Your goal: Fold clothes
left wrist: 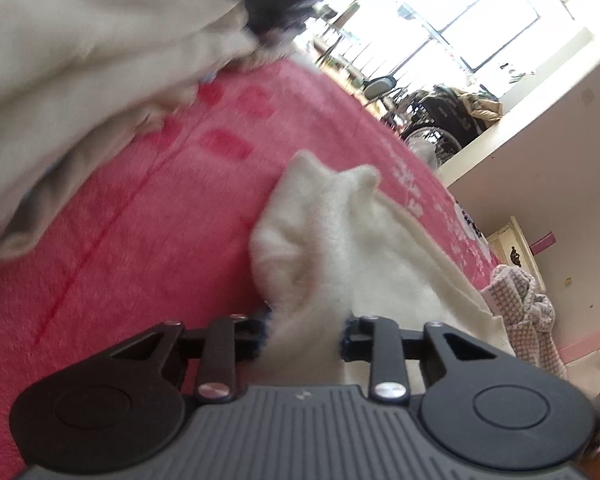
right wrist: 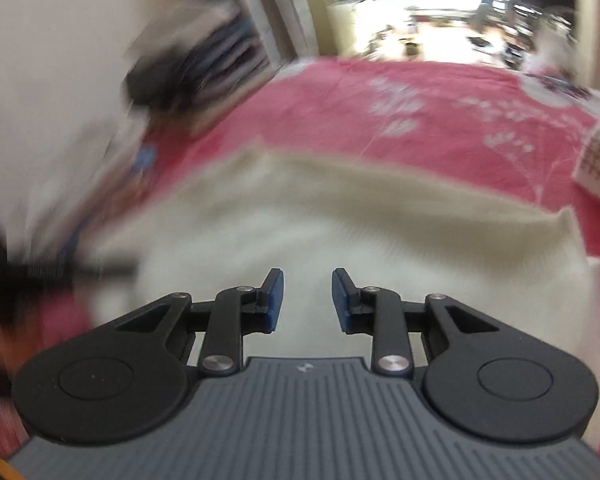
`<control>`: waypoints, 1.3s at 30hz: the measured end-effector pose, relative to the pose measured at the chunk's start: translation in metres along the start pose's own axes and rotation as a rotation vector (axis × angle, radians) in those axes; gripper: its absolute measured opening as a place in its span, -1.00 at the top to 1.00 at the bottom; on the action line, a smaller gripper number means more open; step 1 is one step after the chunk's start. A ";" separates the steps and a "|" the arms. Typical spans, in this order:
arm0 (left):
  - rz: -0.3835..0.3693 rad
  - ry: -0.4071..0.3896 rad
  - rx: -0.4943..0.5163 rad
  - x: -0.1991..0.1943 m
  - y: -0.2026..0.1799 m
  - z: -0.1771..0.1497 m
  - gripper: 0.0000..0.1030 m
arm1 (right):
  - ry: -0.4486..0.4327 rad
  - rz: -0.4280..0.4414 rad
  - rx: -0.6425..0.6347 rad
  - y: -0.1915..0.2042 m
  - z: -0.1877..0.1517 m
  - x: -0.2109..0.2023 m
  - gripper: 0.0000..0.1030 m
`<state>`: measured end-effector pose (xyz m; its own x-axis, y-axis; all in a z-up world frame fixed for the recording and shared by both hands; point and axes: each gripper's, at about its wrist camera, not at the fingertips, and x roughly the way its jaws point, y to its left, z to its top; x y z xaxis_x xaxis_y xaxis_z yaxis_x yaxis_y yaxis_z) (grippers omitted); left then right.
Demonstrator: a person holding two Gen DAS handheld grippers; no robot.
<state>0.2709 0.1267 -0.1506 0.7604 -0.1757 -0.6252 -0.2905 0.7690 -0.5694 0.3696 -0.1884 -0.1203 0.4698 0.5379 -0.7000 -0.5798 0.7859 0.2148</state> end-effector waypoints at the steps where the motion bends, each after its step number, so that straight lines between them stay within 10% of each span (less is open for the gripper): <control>1: -0.010 -0.024 0.023 -0.004 -0.008 0.001 0.46 | -0.002 -0.018 -0.046 0.006 -0.014 0.007 0.49; 10: -0.143 -0.150 0.357 -0.034 -0.129 0.004 0.51 | -0.095 -0.071 -0.144 0.021 -0.049 0.015 0.49; 21: -0.396 0.041 1.102 -0.009 -0.295 -0.132 0.50 | -0.349 0.304 0.879 -0.140 -0.113 -0.081 0.43; 27: -0.381 0.045 1.132 0.017 -0.283 -0.179 0.48 | -0.422 0.342 1.224 -0.185 -0.193 -0.109 0.41; 39: -0.389 -0.006 1.318 0.000 -0.284 -0.217 -0.07 | -0.514 0.509 1.432 -0.209 -0.202 -0.106 -0.24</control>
